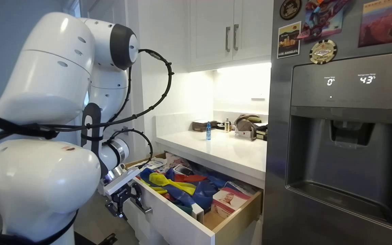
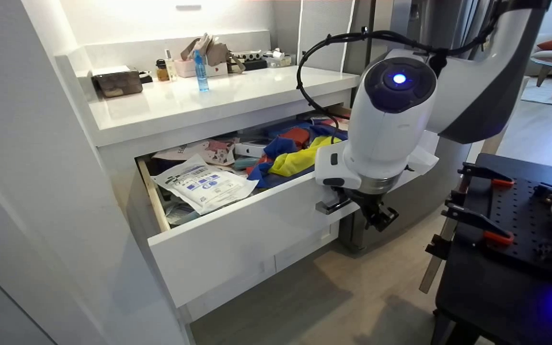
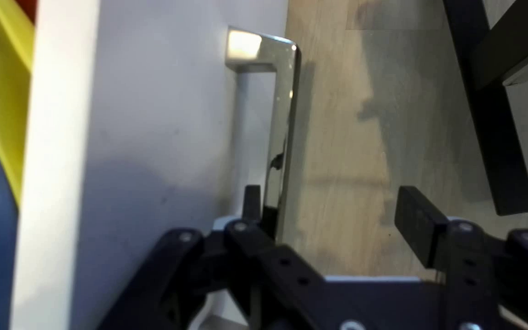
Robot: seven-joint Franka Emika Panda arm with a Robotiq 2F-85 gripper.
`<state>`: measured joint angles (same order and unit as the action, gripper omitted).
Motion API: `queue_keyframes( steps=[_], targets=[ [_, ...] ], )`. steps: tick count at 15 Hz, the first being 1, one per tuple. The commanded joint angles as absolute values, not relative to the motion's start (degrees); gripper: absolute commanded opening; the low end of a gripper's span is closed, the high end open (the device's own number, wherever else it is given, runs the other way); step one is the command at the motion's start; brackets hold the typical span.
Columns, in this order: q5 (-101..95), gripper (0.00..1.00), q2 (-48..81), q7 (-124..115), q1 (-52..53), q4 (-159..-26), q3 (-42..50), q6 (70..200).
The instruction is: Open the drawer
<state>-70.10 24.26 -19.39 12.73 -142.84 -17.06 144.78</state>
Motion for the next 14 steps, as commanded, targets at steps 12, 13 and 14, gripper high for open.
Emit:
queue_keyframes(
  steps=[12, 13, 14],
  targets=[
    [-71.33, 0.94, 21.02, -23.23, 16.43, -143.78, -15.25, 143.98],
    [-73.01, 0.94, 20.03, -25.74, 17.24, -143.80, -14.70, 143.33],
    [-74.81, 0.94, 18.93, -28.80, 18.03, -143.68, -14.37, 142.58]
  ],
)
